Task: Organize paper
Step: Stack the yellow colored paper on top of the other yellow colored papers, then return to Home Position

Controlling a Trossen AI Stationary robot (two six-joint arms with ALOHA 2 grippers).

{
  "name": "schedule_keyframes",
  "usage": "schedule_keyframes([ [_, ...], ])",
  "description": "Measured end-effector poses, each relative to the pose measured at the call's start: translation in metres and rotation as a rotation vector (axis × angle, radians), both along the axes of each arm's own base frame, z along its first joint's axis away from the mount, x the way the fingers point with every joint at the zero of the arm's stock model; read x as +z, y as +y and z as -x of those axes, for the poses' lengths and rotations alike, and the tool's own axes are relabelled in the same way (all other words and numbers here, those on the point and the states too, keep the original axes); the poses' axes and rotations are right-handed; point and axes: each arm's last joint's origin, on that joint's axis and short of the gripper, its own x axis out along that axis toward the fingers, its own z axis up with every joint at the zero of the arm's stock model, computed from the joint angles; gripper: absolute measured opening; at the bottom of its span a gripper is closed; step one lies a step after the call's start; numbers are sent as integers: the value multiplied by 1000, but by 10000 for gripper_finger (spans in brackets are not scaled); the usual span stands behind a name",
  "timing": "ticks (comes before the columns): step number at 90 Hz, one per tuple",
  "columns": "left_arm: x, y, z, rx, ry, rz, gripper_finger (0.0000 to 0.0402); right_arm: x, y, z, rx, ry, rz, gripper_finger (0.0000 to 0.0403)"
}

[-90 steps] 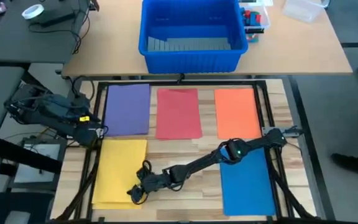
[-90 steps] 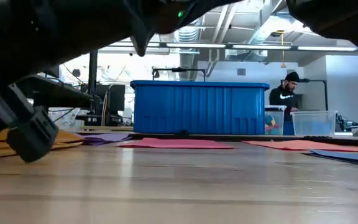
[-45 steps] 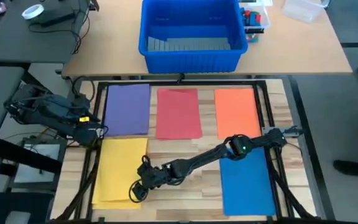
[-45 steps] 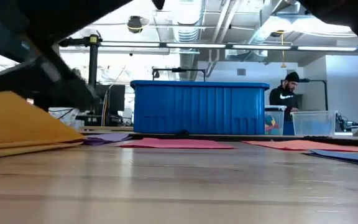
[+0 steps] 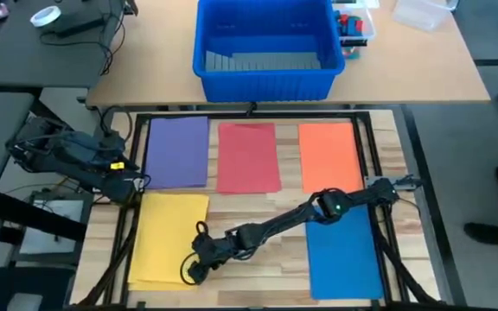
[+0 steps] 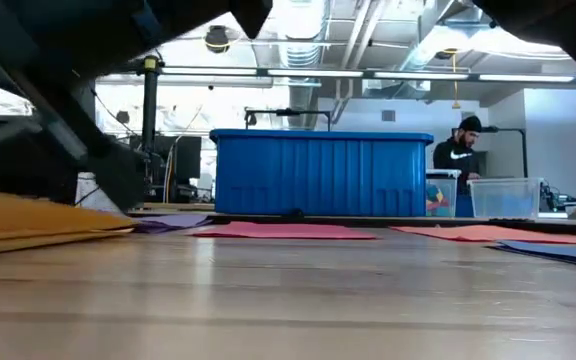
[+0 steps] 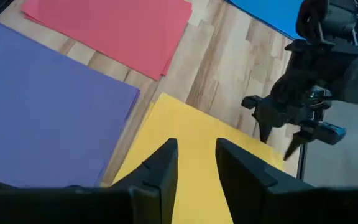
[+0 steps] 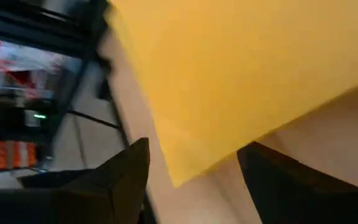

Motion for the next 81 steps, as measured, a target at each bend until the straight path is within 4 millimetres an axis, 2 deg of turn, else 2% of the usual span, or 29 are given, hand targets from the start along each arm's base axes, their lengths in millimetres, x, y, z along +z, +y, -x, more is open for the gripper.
schedule_keyframes([
  [17,0,0,0,-4,1,-3,93,-1,-7,0,58,35,-15,232],
  [31,0,0,0,-6,0,-4,93,-5,-7,6,47,122,-10,232],
  [44,0,0,0,-9,0,-7,93,2,-12,13,35,197,17,232],
  [59,0,0,0,-13,0,-10,93,-1,-16,17,-1,273,14,232],
  [70,0,0,0,-13,1,-10,93,5,-20,14,7,257,-40,232],
  [81,0,0,0,-13,0,-11,93,17,-29,18,14,278,-13,228],
])
